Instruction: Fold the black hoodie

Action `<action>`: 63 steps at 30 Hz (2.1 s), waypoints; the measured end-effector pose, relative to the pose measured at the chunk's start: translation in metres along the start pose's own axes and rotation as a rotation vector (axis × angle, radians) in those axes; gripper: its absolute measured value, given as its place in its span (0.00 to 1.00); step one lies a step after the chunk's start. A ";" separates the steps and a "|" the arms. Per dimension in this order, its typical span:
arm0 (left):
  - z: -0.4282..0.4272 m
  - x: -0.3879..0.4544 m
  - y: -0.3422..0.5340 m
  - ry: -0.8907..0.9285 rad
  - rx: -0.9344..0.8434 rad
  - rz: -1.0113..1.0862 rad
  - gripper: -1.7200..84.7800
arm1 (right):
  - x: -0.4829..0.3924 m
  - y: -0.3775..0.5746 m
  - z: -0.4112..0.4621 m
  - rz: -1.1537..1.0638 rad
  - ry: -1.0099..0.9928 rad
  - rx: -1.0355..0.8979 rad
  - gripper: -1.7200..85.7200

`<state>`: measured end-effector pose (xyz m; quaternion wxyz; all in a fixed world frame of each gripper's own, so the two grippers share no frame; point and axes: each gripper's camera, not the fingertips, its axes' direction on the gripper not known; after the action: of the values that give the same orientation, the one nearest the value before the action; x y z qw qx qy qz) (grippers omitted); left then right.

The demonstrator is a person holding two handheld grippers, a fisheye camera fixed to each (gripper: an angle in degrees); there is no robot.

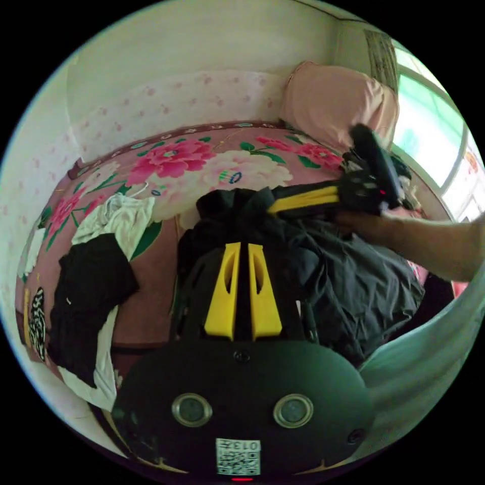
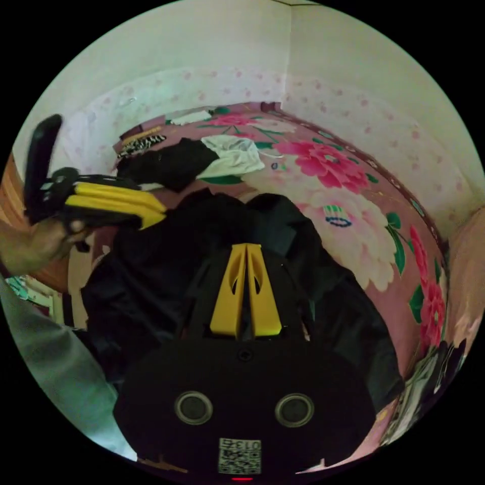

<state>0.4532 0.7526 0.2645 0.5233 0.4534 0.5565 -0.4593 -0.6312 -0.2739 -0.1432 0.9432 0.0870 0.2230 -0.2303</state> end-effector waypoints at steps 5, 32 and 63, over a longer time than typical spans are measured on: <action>0.069 0.006 0.016 0.040 -0.217 -0.021 0.02 | 0.019 -0.030 0.089 0.047 -0.161 -0.336 0.02; 0.030 0.083 0.065 -0.239 -0.196 -0.022 0.02 | -0.144 0.052 -0.119 0.027 0.063 -0.028 0.02; 0.034 -0.010 0.150 -0.140 -0.447 -0.461 0.14 | -0.315 0.007 -0.164 -0.253 0.064 -0.184 0.02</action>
<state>0.6070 0.7435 0.2679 0.5291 0.1569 0.6941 -0.4623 -0.9405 -0.0993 -0.1433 0.9032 -0.0215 0.2823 -0.3227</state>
